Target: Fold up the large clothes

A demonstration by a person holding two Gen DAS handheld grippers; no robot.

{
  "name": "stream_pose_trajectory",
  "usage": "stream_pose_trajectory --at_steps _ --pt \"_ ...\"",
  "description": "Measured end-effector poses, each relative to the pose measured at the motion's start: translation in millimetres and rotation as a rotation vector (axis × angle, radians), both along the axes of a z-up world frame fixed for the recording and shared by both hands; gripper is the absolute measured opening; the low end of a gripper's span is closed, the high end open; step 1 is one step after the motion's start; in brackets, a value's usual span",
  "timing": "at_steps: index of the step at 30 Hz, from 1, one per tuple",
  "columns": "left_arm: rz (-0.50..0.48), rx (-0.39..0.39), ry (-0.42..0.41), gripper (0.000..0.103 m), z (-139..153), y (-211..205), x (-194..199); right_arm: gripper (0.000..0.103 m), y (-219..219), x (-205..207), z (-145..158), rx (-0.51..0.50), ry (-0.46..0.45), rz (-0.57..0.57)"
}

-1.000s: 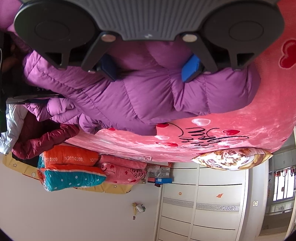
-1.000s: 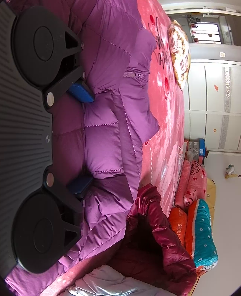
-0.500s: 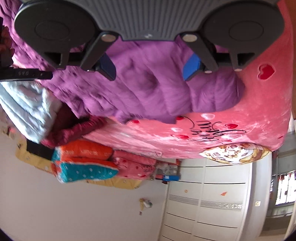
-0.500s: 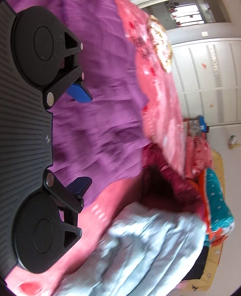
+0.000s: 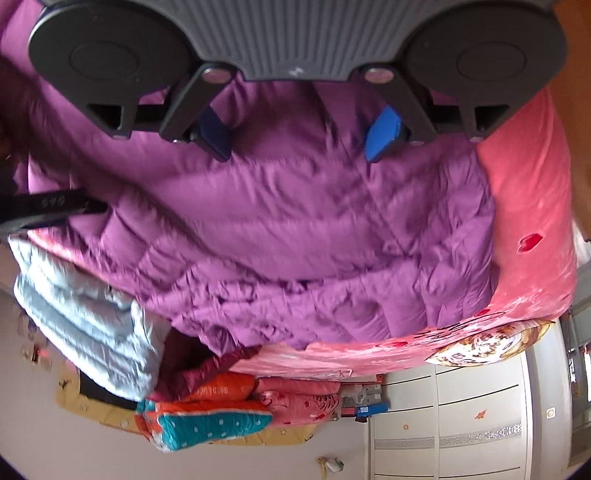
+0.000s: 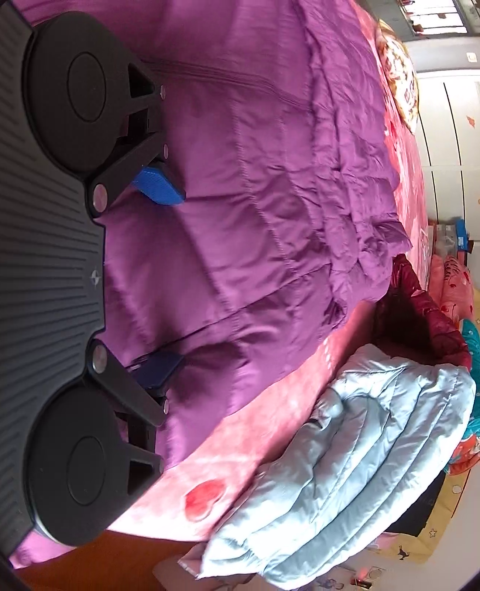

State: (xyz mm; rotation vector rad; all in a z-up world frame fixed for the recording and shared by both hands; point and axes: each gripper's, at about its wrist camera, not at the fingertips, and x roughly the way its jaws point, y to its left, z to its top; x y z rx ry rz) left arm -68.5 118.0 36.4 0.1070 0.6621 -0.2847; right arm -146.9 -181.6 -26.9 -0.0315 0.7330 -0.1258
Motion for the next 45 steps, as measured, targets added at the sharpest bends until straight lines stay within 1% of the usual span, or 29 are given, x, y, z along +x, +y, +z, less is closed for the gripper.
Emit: stream_pose_trajectory --at_steps 2,4,7,9,16,21,30,34,37,39,41,43,45 --pt "0.012 0.018 -0.009 0.080 -1.7 -1.3 -12.1 0.103 -1.6 -13.4 0.5 0.001 -0.001 -0.003" --pt "0.027 0.020 -0.011 0.080 -3.1 -0.9 -23.2 0.103 -4.9 -28.7 -0.3 0.012 0.002 -0.012" --pt "0.025 0.058 -0.031 0.080 -4.9 -4.1 -40.1 0.103 -12.2 -51.9 -0.2 0.034 0.003 -0.020" --pt "0.023 0.071 -0.033 0.080 -5.2 -6.2 -49.5 0.103 -15.9 -65.6 0.8 0.046 0.007 -0.031" --pt "0.009 0.099 -0.007 0.081 -8.7 -11.9 -74.9 0.103 -18.0 -98.2 -0.6 0.043 0.039 -0.047" --pt "-0.007 0.131 -0.006 0.081 -9.5 -15.7 -88.8 0.103 -15.8 -109.0 0.5 0.030 0.070 -0.051" --pt "-0.021 0.102 0.022 0.081 -3.0 -7.8 -109.8 0.103 -6.7 -121.7 2.2 0.022 0.127 -0.059" --pt "-0.021 0.062 0.042 0.081 2.3 -1.8 -117.1 0.103 -3.9 -125.9 3.1 0.012 0.147 -0.060" --pt "-0.013 0.027 0.036 0.082 9.7 4.4 -122.7 0.103 -2.7 -128.8 4.8 0.003 0.158 -0.055" --pt "0.001 0.002 0.023 0.082 14.8 9.4 -126.5 0.103 -2.1 -130.9 5.7 0.002 0.162 -0.054" --pt "0.023 -0.007 0.004 0.082 20.1 12.9 -130.2 0.103 -3.0 -132.8 6.3 0.003 0.162 -0.051" --pt "0.056 -0.016 -0.019 0.082 25.5 18.3 -132.3 0.103 -4.0 -134.3 7.4 0.005 0.161 -0.050" --pt "0.104 -0.042 -0.033 0.082 29.9 26.4 -132.5 0.103 -6.6 -137.9 11.2 0.020 0.148 -0.061"
